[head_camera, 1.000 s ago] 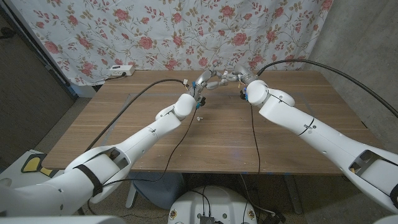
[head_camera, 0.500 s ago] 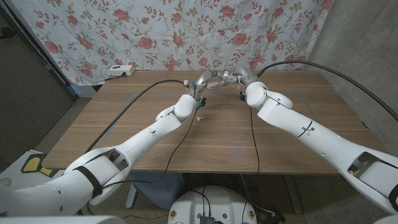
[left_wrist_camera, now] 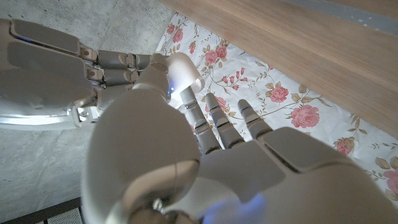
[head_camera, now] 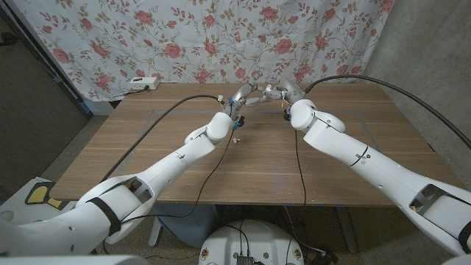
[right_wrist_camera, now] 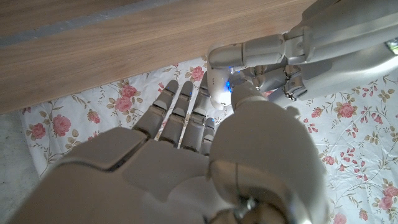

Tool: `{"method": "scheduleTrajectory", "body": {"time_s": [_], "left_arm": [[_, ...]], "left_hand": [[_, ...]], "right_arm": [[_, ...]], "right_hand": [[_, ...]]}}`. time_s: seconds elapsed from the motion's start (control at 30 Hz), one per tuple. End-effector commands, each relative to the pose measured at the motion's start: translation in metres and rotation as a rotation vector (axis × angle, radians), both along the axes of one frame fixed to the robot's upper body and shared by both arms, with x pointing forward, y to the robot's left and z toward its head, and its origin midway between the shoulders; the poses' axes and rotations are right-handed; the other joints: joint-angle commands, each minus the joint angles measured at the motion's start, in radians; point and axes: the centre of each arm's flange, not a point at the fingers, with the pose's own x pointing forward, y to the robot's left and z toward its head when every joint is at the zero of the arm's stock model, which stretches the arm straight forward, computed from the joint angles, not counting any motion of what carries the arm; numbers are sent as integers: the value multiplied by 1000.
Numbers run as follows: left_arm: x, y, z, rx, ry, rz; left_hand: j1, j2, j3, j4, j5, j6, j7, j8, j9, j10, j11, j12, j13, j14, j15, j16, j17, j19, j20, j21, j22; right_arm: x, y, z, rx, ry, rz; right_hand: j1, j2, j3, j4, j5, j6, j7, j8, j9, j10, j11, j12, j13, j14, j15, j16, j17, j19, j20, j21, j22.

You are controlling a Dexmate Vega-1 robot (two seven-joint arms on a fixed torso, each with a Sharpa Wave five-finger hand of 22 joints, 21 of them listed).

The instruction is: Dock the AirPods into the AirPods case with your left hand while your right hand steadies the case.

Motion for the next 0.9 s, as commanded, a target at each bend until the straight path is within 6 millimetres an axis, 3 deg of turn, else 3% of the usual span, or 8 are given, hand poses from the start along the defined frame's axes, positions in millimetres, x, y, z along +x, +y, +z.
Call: {"method": "scheduleTrajectory", "body": {"time_s": [0.03, 0.53, 0.6, 0.63, 0.67, 0.77, 0.9], "left_arm": [[0, 0, -2, -9, 2, 11], [-1, 1, -7, -36, 12, 12], [-1, 2, -7, -42, 5, 14], [-2, 2, -7, -40, 6, 16], [-2, 1, -7, -45, 2, 21], [-1, 2, -8, -57, 5, 21], [-2, 1, -8, -57, -3, 28]], "left_hand": [[24, 32, 25, 13, 5, 5, -4, -1, 0, 19, -19, -4, 2, 6, -27, 0, 4, 6, 6, -3, 3], [24, 31, 26, 12, 6, 4, -8, -3, 0, 20, -18, -5, 1, 6, -26, -3, 5, 5, 5, -4, 3], [24, 30, 26, 12, 6, 2, -14, -3, 0, 21, -18, -4, 2, 6, -26, -3, 5, 5, 6, -4, 3], [23, 30, 28, 13, 6, -2, -37, -5, 0, 19, -18, -5, 1, 6, -24, -7, 3, 5, 7, -4, 3], [22, 31, 28, 13, 7, -3, -45, -6, 0, 20, -18, -4, 2, 6, -23, -8, 3, 5, 8, -4, 3], [20, 26, 30, 12, 8, -6, -53, -6, -1, 8, -19, -13, -6, -2, -16, -19, -3, 5, 8, -5, 3], [-1, 14, 25, 19, 8, -21, -45, -10, -1, -12, -16, -32, -25, -23, -6, -45, -18, 5, 8, -5, 4]], "right_arm": [[0, -4, -5, 57, -27, 3], [0, -13, -6, 98, -18, 8], [0, -14, -6, 99, -17, 9], [0, -15, -7, 95, -21, 14], [0, -16, -7, 102, -22, 11], [0, -18, -8, 107, -22, 11], [0, -20, -8, 112, -24, 11]], "right_hand": [[21, 3, 5, 0, 3, 18, 0, 10, 0, 165, -151, 16, 13, 23, -154, 9, 6, 11, -1, 4, 6], [79, -13, -14, -2, 0, 57, 17, 5, 0, 245, -134, 61, 20, 78, -173, 38, 23, 27, -7, 3, 6], [83, -14, -15, -2, 0, 59, 16, 4, 0, 248, -136, 62, 18, 81, -174, 40, 25, 26, -3, 2, 6], [86, -14, -15, -2, 0, 59, 15, 4, 0, 250, -135, 62, 17, 83, -174, 41, 25, 25, -1, 2, 6], [89, -15, -15, -3, 0, 60, 16, 3, 0, 251, -133, 63, 16, 85, -176, 43, 26, 26, 3, 2, 6], [99, -18, -17, -4, 0, 66, 14, 3, 0, 257, -134, 64, 13, 92, -177, 46, 28, 26, 5, 1, 6], [108, -18, -18, -3, 0, 72, 15, 2, 0, 259, -132, 64, 10, 99, -178, 51, 31, 25, 9, 0, 6]]}}
